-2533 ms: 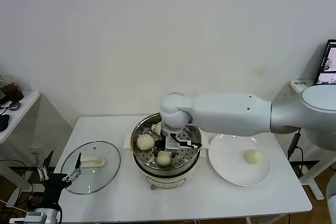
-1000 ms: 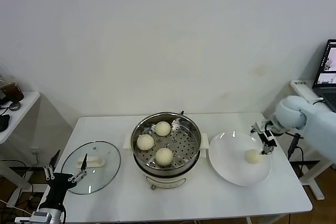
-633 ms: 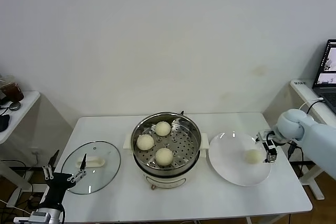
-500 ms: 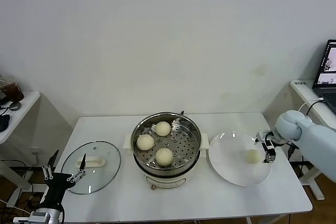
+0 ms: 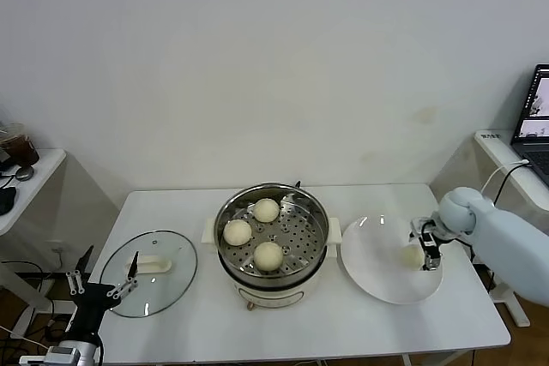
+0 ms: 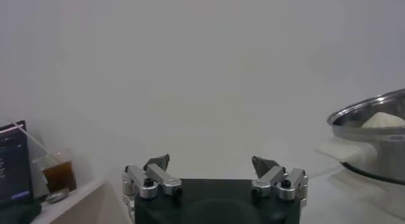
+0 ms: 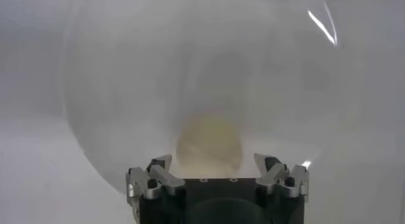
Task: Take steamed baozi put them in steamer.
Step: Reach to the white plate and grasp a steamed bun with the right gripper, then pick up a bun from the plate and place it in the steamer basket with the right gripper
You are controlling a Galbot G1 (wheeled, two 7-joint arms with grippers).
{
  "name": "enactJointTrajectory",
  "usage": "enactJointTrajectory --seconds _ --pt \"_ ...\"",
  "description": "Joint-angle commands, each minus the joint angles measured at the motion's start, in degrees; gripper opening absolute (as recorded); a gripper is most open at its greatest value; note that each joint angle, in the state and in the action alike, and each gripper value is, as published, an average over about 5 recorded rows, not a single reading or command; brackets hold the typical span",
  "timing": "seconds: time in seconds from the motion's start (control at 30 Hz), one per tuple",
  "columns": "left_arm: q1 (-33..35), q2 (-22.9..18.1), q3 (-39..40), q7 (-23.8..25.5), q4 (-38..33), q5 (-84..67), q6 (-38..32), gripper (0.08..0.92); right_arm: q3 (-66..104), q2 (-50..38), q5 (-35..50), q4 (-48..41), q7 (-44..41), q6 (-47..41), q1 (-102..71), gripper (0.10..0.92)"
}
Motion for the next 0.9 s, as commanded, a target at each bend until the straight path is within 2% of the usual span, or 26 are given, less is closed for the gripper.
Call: enactJointTrajectory --seconds 0.03,0.37,0.5,0.73,0.9 --pt "0.0 0.17 -0.08 -0.02 0.07 0.04 -0.04 0.823 0.93 1.54 -1.48 -1.91 -0.45 -0.22 -0.79 0.792" --pt "-0.25 0.13 0.08 -0.09 0.1 0.39 -0.24 0.823 0.06 0.93 -1.16 -0.8 -1.04 -0.76 0.43 0.537" --pt "-0.3 0.33 0.09 -0.09 0.1 0.27 -0.24 0.823 -2.64 -0.54 1.46 1.99 -1.56 -1.46 3.11 0.475" --pt "-0.85 0.55 0.91 -0.06 0.18 -0.08 0.02 0.823 -14.87 -6.87 14.82 12.49 -2.39 -6.76 18.18 0.435" --pt "-1.79 1.16 2.01 0.0 0.61 -1.47 1.12 0.823 -30.55 -7.61 29.4 20.49 -0.91 -11.03 39.64 0.433"
